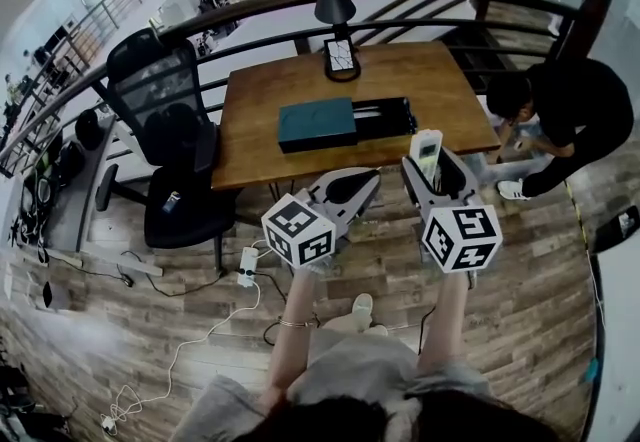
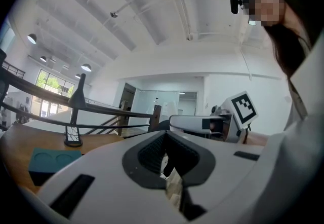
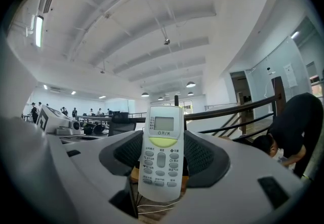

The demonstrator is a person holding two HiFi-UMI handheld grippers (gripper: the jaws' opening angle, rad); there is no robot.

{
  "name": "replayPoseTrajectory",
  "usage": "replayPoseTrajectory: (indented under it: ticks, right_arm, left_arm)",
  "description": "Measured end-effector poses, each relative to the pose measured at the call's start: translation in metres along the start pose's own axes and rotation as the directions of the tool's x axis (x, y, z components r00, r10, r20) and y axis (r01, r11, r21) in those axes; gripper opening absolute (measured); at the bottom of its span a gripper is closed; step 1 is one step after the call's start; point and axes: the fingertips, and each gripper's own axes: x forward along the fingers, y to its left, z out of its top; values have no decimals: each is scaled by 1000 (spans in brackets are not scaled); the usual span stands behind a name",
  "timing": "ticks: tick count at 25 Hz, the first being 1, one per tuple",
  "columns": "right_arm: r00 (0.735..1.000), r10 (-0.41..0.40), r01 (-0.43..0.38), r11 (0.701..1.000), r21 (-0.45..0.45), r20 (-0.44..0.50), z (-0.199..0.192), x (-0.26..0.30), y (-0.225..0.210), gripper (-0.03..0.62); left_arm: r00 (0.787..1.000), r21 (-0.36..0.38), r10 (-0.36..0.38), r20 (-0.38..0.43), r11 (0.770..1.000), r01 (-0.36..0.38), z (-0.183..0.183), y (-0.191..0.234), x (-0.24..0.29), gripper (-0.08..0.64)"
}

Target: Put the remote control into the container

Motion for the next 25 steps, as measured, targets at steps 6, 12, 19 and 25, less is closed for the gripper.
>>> replayPoseTrajectory:
  ticks: [6, 12, 19, 25]
  right_arm:
    - [1000, -6, 6, 1000, -6, -4, 2, 25, -10, 250]
    - [1000, -24, 24, 1000, -2, -20, -6, 35, -21, 251]
    - [999, -22, 23, 1000, 10, -44, -13, 44, -30, 252]
    - [998, 14, -14, 1000, 1, -56, -12, 63, -43, 251]
  left_arm:
    - [1000, -2, -20, -6, 1000, 20, 2, 26, 14, 3]
    - [999, -13, -50, -14, 999, 50, -2, 38, 26, 3]
    - [999, -33, -47, -20, 998, 46, -8, 45, 36, 3]
    - [999, -38, -25, -23, 999, 24, -10, 58, 54, 3]
